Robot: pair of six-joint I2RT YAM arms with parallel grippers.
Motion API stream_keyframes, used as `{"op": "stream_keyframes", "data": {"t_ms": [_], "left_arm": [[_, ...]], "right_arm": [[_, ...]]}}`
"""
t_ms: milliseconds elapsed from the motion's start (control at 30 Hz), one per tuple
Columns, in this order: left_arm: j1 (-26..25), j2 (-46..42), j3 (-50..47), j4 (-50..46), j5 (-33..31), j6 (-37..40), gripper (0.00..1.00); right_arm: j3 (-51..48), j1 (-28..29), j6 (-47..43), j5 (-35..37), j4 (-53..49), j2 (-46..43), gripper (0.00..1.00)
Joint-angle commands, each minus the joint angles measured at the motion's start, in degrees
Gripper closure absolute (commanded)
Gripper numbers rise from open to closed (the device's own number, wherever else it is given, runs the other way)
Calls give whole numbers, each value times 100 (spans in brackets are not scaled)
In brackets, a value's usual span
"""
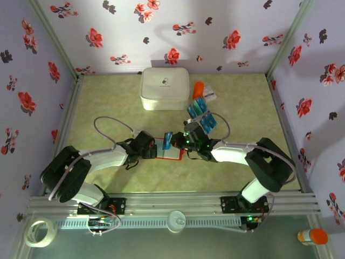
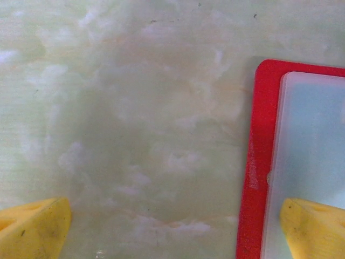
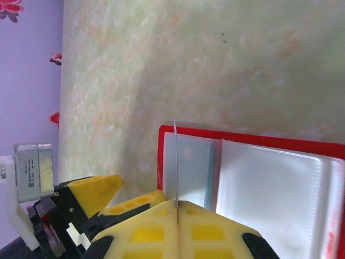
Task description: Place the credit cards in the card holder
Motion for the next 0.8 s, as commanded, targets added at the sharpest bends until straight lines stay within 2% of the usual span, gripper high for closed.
{"op": "stream_keyframes", "data": {"t_ms": [0, 433, 767], "left_arm": [[48, -46, -160, -123, -127, -7, 0], [47, -96, -221, -114, -138, -44, 0], [48, -92, -249, -105, -138, -50, 0]], "right_arm": [[-267, -34, -7, 305, 116, -87, 100], [-808, -23, 311, 380, 1792, 377, 100], [-925, -20, 561, 372, 2378, 759, 100]]}}
